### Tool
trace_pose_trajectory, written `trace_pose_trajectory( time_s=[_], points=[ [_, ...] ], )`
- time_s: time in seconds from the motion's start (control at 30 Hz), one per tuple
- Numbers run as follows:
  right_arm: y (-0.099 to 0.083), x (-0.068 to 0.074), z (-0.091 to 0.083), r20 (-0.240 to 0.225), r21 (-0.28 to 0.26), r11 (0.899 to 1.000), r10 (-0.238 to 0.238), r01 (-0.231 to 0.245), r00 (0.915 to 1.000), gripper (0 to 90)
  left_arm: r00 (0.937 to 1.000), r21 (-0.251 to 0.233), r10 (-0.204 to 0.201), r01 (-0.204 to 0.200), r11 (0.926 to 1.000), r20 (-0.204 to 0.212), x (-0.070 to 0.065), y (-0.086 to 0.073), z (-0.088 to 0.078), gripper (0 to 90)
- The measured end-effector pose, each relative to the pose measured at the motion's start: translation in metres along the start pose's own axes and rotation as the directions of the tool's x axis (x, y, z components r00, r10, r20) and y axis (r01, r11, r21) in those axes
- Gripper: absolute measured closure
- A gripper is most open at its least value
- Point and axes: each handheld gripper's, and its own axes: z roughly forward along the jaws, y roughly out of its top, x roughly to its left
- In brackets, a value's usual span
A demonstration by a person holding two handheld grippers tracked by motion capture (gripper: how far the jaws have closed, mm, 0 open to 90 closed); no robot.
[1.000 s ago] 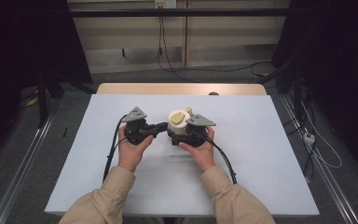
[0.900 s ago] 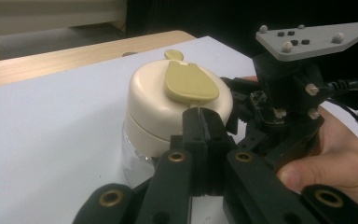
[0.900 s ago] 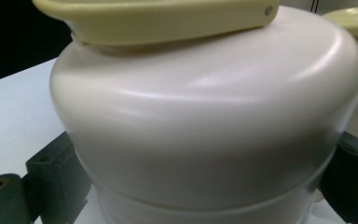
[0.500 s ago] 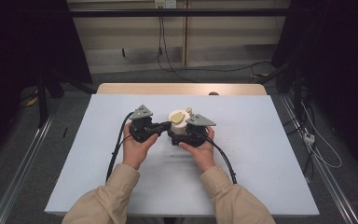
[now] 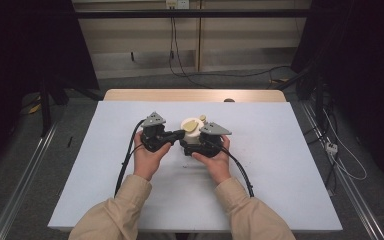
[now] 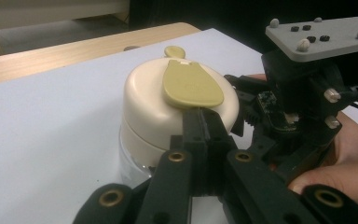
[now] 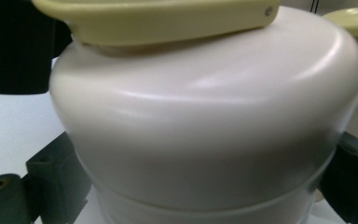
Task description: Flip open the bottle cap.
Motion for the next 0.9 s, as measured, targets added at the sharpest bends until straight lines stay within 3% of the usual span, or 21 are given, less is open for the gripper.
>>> trace_pose_trajectory(
  time_s=[0.9],
  points=[
    [0.0001,-0.0001,-0.0003,0.001,0.0,1.0,-0.003,0.003,1.0,4.9,0.9999,-0.018,-0.01,0.01,0.9998,-0.008,-0.0019,0.0077,0.0019,90.0]
  ],
)
